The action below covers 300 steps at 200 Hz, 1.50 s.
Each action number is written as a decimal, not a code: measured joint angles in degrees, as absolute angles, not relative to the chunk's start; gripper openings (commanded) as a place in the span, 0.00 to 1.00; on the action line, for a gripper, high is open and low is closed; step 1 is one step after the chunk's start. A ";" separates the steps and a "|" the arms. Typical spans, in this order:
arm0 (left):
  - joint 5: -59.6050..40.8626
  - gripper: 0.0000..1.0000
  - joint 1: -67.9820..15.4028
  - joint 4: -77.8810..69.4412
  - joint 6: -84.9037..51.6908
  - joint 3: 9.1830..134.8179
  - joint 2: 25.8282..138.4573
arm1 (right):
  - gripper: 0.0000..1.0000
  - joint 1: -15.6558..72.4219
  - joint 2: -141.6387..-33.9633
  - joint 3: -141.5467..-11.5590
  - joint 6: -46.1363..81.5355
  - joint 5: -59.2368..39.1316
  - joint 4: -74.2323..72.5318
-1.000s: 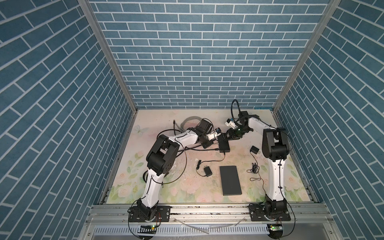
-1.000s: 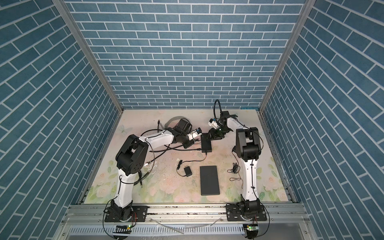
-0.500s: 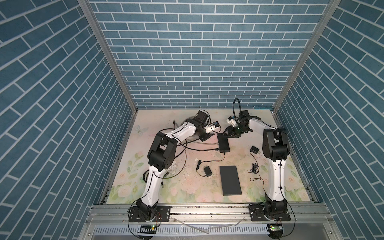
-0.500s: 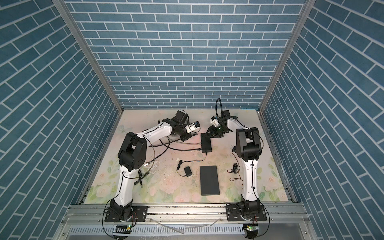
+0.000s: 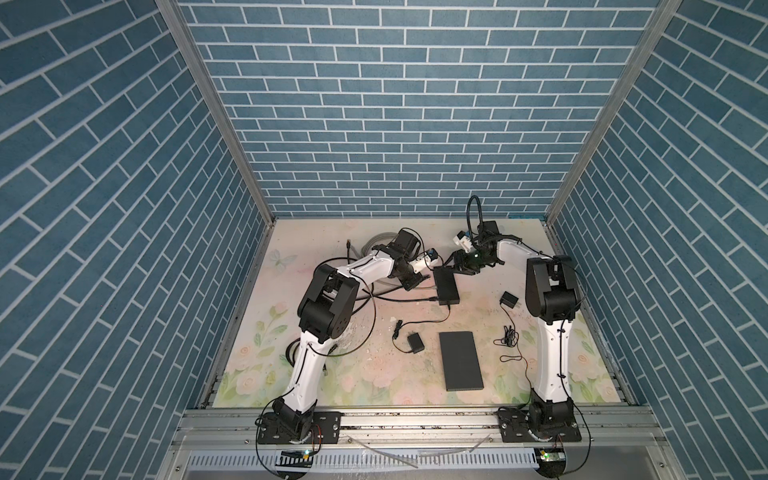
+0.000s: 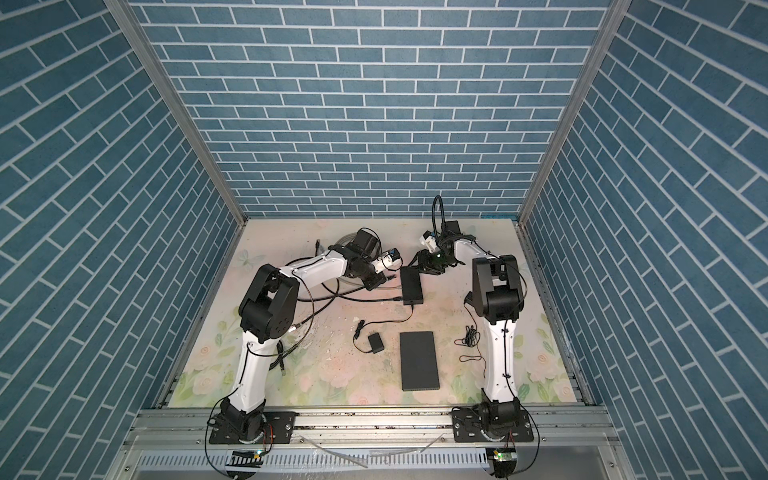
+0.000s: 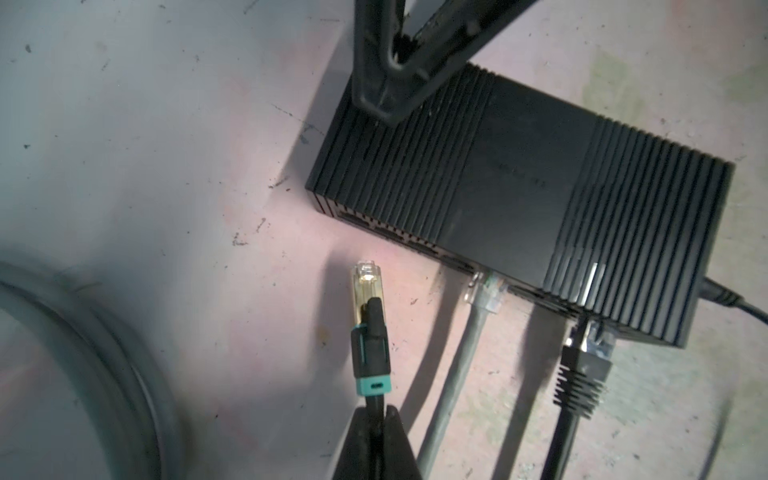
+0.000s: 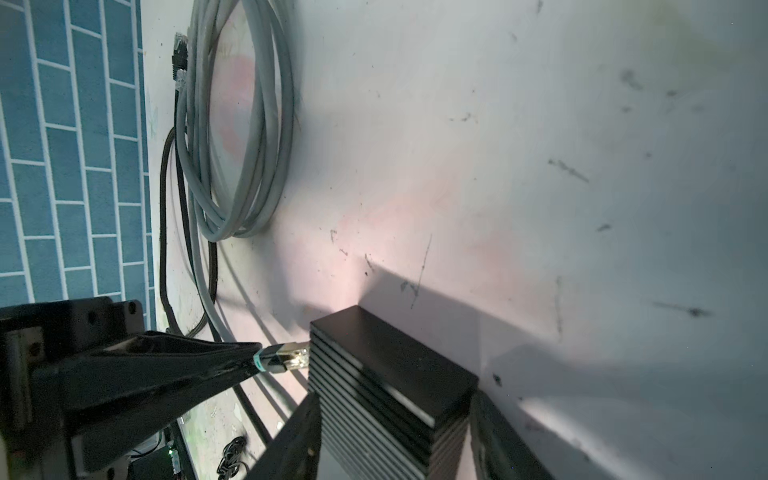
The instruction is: Insert the plug into the switch port
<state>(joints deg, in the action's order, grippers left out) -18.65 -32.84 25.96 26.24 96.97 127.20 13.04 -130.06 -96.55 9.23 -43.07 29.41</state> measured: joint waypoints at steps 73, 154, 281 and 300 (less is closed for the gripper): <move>-17.32 0.02 -32.77 21.78 24.49 92.18 126.85 | 0.56 15.05 -131.50 -97.78 10.22 -43.88 27.16; -16.14 0.02 -32.82 13.02 20.43 82.11 120.79 | 0.55 16.32 -131.96 -97.78 10.22 -44.64 26.15; -16.64 0.02 -32.84 3.62 13.02 72.44 115.79 | 0.54 17.45 -132.66 -98.65 7.88 -46.44 28.10; -15.84 0.02 -32.84 2.22 12.03 71.26 115.18 | 0.53 18.06 -132.68 -98.87 7.18 -46.37 28.62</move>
<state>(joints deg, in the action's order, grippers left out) -15.84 -32.84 2.22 12.03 71.26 115.18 18.06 -132.68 -98.87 7.18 -46.37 28.62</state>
